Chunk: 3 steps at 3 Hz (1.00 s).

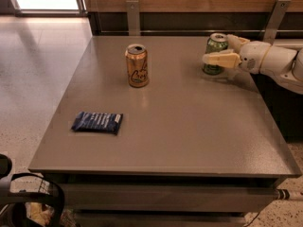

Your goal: Move green can near rxbar blueberry

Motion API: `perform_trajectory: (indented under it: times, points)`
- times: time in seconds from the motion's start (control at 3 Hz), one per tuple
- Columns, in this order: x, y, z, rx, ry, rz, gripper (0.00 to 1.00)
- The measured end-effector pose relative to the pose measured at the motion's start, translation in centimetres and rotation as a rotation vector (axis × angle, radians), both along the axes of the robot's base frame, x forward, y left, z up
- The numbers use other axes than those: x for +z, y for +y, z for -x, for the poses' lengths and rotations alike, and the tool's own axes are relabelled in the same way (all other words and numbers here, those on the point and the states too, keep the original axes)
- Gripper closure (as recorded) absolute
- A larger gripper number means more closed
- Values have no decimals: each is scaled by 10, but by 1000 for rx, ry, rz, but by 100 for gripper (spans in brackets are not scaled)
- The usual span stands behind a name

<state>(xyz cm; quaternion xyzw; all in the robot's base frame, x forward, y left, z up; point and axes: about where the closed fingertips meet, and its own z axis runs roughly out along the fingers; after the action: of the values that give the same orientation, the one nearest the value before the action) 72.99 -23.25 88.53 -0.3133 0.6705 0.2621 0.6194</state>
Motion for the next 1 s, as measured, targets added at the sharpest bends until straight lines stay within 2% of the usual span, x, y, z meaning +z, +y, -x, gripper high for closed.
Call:
perform_trajectory:
  times: [0.67, 1.0]
  points:
    - [-1, 7, -1, 9, 0, -3, 65]
    - [-1, 11, -2, 15, 1, -4, 96]
